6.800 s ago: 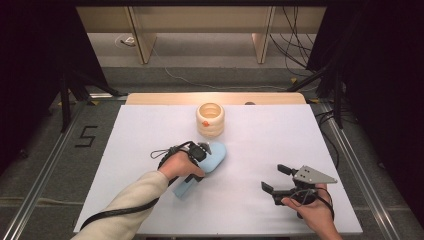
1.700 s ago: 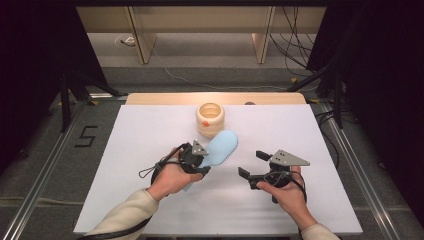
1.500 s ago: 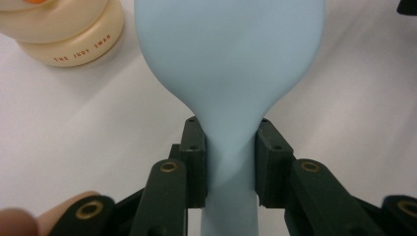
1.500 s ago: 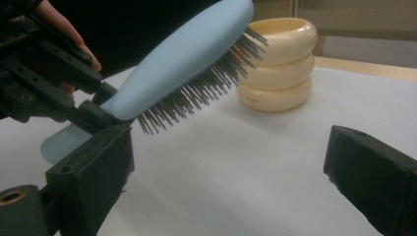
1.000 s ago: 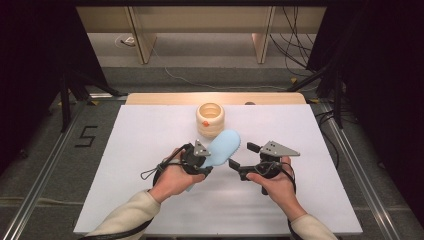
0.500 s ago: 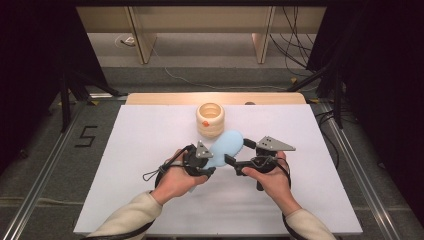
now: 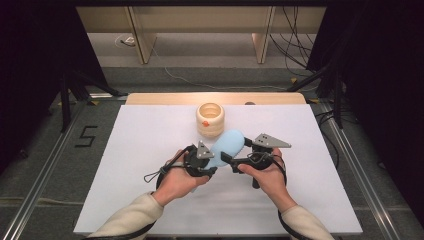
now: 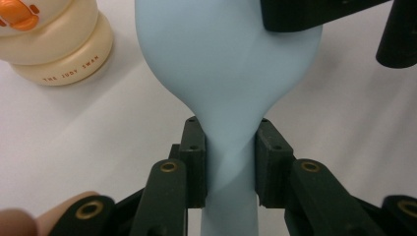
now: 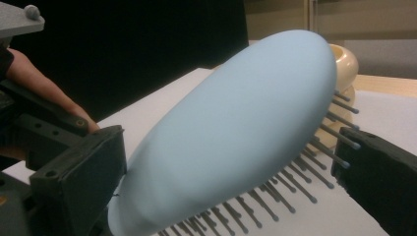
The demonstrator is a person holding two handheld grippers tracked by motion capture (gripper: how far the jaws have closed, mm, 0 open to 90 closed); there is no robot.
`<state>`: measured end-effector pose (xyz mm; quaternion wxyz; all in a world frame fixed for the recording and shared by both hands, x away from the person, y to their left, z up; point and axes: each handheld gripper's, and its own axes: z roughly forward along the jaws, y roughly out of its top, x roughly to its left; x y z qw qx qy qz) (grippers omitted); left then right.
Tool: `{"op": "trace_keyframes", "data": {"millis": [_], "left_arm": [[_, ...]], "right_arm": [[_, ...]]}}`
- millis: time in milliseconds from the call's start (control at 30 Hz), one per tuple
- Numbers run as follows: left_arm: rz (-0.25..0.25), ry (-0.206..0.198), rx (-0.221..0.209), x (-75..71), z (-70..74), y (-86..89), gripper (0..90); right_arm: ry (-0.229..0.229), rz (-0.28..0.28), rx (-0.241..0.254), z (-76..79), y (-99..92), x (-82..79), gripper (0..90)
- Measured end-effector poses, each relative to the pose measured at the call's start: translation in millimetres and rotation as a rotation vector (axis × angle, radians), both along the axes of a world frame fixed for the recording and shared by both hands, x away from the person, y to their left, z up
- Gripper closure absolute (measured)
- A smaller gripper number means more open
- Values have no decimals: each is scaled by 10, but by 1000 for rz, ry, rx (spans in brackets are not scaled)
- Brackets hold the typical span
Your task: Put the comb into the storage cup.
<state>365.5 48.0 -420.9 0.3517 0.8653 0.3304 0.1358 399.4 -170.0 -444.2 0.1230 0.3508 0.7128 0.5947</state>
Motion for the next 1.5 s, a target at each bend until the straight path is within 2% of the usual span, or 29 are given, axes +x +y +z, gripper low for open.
{"op": "trace_keyframes", "data": {"millis": [267, 467, 733, 1033, 1333, 1500], "left_arm": [[7, -3, -13, 4, -2, 4, 696], [4, -8, -20, 0, 2, 0, 696], [14, -15, -36, 4, 3, 4, 696], [18, -11, -61, 13, -1, 12, 695], [22, -44, -86, 6, 20, 10, 695], [17, -64, -96, 6, 25, 9, 693]], "right_arm": [[20, -1, 18, -8, 79, 73, 13], [32, 3, 36, -19, 129, 97, 50], [40, 10, 58, 2, 154, 102, 166], [45, 7, 86, 29, 158, 95, 256], [46, 15, 133, 132, 156, 55, 376], [28, 31, 148, 202, 170, 18, 436]]}}
